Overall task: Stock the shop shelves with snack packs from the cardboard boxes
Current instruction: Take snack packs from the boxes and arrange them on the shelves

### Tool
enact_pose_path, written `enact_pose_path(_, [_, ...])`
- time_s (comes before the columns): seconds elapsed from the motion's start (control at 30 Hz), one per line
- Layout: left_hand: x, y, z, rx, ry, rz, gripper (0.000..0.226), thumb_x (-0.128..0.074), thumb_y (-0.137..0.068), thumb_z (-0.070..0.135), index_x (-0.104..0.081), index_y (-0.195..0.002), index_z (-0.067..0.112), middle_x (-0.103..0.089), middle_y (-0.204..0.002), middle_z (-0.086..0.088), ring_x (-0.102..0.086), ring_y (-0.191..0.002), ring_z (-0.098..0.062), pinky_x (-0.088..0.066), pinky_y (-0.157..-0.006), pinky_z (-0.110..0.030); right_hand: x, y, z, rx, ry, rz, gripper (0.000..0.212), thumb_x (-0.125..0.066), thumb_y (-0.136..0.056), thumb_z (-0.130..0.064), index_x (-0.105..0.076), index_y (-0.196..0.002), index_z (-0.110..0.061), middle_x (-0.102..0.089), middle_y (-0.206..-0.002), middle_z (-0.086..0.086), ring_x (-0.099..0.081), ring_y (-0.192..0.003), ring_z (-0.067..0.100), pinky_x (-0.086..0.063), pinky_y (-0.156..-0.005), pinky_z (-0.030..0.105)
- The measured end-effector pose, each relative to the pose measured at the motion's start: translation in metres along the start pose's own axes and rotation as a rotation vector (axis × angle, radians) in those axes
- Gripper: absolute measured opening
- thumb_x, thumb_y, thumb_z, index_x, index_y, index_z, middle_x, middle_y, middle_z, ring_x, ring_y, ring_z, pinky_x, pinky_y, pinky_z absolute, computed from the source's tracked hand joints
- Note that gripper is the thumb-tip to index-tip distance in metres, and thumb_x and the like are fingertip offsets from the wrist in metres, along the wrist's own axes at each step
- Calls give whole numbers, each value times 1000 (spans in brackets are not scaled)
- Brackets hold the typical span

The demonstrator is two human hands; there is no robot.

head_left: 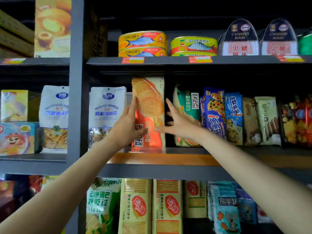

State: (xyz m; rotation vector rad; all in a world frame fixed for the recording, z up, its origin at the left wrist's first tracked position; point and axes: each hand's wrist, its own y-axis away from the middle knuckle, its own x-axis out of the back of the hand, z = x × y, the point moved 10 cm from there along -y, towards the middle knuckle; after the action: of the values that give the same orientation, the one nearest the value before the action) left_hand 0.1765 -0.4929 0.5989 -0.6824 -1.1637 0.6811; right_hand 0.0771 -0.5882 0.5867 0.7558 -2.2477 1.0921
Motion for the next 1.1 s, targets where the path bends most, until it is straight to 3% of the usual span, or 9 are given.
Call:
enact_pose_path(0.1, [-7, 3, 1, 20, 36, -71, 106, -67, -82, 12, 18, -146, 19, -45, -138, -18, -53, -115, -32, -37, -85, -24, -3, 7, -18, 103, 228, 136, 123, -78, -74, -13, 20, -145, -35, 2, -159, 3, -9, -145, 18, -16, -114, 29])
enact_pose_path(0.2, [-14, 4, 0, 48, 105, -125, 109, -64, -84, 7, 28, -141, 24, -55, -124, -19, -58, -104, -33, -39, -77, -24, -12, 10, -26, 66, 304, 140, 122, -75, -75, -7, 18, -142, -47, 6, -159, 4, -12, -145, 23, -26, -109, 33])
enact_pose_path(0.5, [-21, 0, 2, 19, 144, -105, 115, -66, -82, 8, 33, -137, 30, -47, -128, -18, -54, -111, -32, -43, -93, -38, -18, 14, -26, -95, 518, 113, 122, -71, -79, -3, 27, -142, -38, 14, -157, 7, -17, -143, 28, -26, -111, 42])
enact_pose_path(0.63, [-22, 4, 5, -24, -31, -130, 113, -68, -82, 15, 27, -142, 19, -20, -148, -18, -43, -126, -34, -38, -99, -36, -12, 19, -32, -104, 820, 198, 118, -73, -80, -14, 26, -144, -27, 31, -152, 9, 6, -143, 39, -3, -115, 55])
enact_pose_path(0.7, [-17, 7, 13, -110, -240, -82, 107, -68, -82, 20, 18, -146, 11, 4, -154, -16, -20, -140, -34, -28, -110, -35, -14, 23, -40, -54, 983, 219, 117, -74, -79, -24, 21, -147, -19, 35, -150, 9, 14, -143, 35, 6, -113, 54])
enact_pose_path(0.8, [-9, 11, 18, -151, -480, -17, 98, -65, -84, 27, 8, -147, 7, 12, -155, -15, 1, -144, -32, -14, -117, -39, -17, 21, -45, -30, 1026, 195, 116, -75, -77, -24, 16, -148, -15, 32, -152, 4, 18, -143, 32, 11, -111, 55])
enact_pose_path(0.9, [-5, 12, 24, -157, -485, 0, 91, -64, -83, 28, -4, -148, 4, 1, -155, -18, -5, -144, -33, -12, -116, -41, -12, 25, -49, 20, 1012, 229, 109, -74, -79, -17, 9, -150, -21, 26, -154, 0, 15, -143, 31, 12, -111, 55])
enact_pose_path(1.03, [13, 18, 51, -300, -355, 239, 62, -58, -78, 21, -44, -132, -4, -42, -137, -27, -46, -122, -43, -38, -100, -49, 9, 51, -39, 22, 901, 322, 94, -66, -85, -27, 2, -150, -30, 17, -156, 3, 6, -144, 30, 6, -113, 52])
enact_pose_path(1.1, [11, 18, 66, -344, -345, 257, 57, -43, -75, 25, -52, -125, -2, -51, -130, -23, -53, -112, -39, -39, -97, -45, 35, 62, -25, -53, 849, 383, 86, -61, -88, -33, -2, -150, -27, 9, -157, 5, 0, -144, 30, 1, -114, 53])
